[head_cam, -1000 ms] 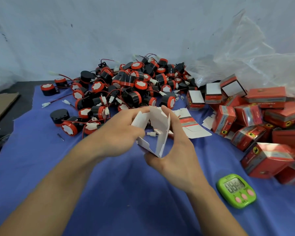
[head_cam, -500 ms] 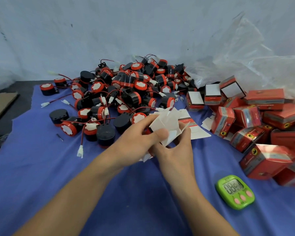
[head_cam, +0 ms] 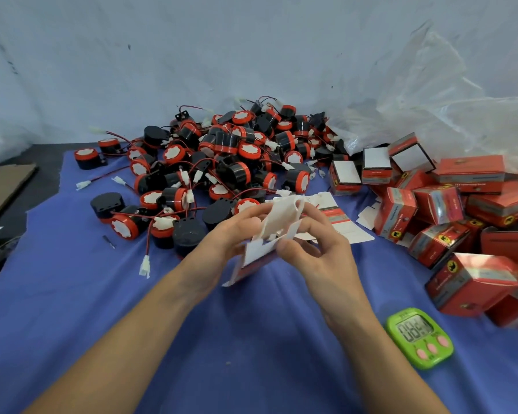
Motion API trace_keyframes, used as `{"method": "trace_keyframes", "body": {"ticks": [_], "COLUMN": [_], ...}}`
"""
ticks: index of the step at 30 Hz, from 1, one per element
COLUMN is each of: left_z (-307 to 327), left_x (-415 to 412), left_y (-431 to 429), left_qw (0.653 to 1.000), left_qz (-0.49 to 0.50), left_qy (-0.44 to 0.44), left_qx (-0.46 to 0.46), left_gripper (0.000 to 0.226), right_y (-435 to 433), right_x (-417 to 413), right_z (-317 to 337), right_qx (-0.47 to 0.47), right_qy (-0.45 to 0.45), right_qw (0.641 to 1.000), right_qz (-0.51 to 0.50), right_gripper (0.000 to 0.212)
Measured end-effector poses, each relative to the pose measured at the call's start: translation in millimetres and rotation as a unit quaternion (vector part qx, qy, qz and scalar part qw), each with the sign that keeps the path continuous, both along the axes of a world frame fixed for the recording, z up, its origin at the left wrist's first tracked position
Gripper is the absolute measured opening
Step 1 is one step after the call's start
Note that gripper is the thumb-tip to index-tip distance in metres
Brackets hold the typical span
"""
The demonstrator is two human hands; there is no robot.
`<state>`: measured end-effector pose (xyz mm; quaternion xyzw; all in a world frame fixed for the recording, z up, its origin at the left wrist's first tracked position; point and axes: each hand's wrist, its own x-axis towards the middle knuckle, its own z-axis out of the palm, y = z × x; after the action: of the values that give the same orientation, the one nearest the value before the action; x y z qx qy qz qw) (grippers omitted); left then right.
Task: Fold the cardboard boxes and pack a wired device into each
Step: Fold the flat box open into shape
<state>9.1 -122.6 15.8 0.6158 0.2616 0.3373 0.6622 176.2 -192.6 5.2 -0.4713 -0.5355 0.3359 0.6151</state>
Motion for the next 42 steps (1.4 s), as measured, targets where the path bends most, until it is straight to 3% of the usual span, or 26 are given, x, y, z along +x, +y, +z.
{"method": "trace_keyframes", "body": {"ticks": [4, 6, 9, 13, 17, 23, 32, 39, 42], "left_z": [5.8, 8.0, 13.4, 14.2, 0.2, -23.6, -29.4, -31.3, -32.6], "left_x": [-6.6, -9.4, -11.0, -5.7, 1.2, 3.7, -6.9, -7.9, -9.8], "left_y": [5.0, 5.8, 6.6, 6.1, -15.6, -46.3, -53.1, -41.4, -36.8], "left_qw": [0.998, 0.996, 0.993, 0.973, 0.930, 0.876, 0.916, 0.915, 0.910], "left_qz": [0.009, 0.014, 0.049, 0.200, 0.341, 0.393, 0.285, 0.340, 0.374], "left_qy": [0.022, 0.016, 0.026, 0.052, 0.033, 0.118, 0.106, 0.059, 0.052], "left_qx": [0.065, 0.085, 0.101, 0.099, 0.132, 0.252, 0.261, 0.210, 0.169], "left_gripper": [0.065, 0.067, 0.054, 0.033, 0.034, 0.029, 0.012, 0.022, 0.043], "right_y": [-0.1, -1.7, -5.6, -6.4, -5.9, -3.6, -1.7, -6.2, -8.5], "right_x": [-6.2, -7.4, -11.5, -15.2, -18.9, -14.9, -21.8, -33.7, -38.3], "right_z": [-2.9, -4.0, -3.6, -6.6, -15.0, -19.8, -19.9, -18.5, -13.1], "right_qx": [0.007, 0.019, 0.016, -0.035, -0.063, -0.121, -0.081, -0.022, -0.028], "right_qy": [-0.048, -0.081, -0.118, -0.181, -0.233, -0.260, -0.230, -0.268, -0.297], "right_qw": [0.998, 0.996, 0.989, 0.970, 0.946, 0.923, 0.924, 0.922, 0.935], "right_qz": [-0.028, -0.043, -0.085, -0.162, -0.217, -0.258, -0.296, -0.277, -0.192], "right_gripper": [0.018, 0.020, 0.022, 0.022, 0.057, 0.052, 0.062, 0.029, 0.075]}}
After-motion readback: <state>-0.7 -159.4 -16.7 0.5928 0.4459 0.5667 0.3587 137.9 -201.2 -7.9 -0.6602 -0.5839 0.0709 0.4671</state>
